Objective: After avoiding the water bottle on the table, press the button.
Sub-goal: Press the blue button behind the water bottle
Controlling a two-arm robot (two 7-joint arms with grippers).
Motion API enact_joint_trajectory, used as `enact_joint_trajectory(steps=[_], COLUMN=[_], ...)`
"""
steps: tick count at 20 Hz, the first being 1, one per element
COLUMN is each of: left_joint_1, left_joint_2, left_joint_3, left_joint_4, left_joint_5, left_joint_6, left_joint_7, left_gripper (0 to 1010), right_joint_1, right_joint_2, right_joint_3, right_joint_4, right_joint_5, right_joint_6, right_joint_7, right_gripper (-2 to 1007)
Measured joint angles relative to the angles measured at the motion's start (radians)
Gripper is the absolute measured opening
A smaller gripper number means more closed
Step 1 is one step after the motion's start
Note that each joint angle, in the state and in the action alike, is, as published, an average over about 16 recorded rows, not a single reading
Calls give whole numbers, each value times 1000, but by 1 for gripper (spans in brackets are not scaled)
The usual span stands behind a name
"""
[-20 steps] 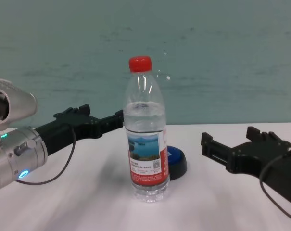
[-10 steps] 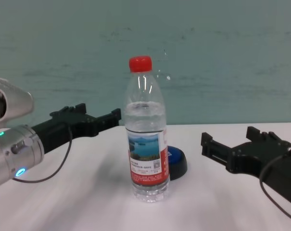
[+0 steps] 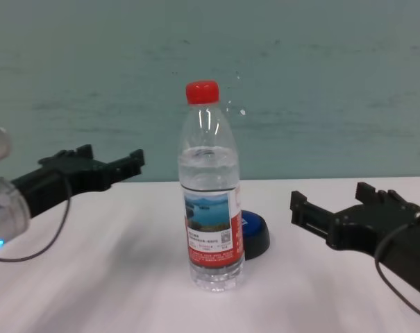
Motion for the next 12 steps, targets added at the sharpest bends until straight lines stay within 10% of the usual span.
enact_joint_trajectory(steps=[12], left_joint_1=[183], left_joint_2=[46], left_joint_3=[-85], left_joint_4=[-211], left_joint_5=[-70], left_joint_6=[30], left_joint_7=[8], left_gripper=[1010], right_joint_1=[0], right_joint_2=[0], right_joint_3=[0], right_joint_4=[0], right_joint_5=[0], right_joint_6=[0], right_joint_7=[0], right_gripper=[1004])
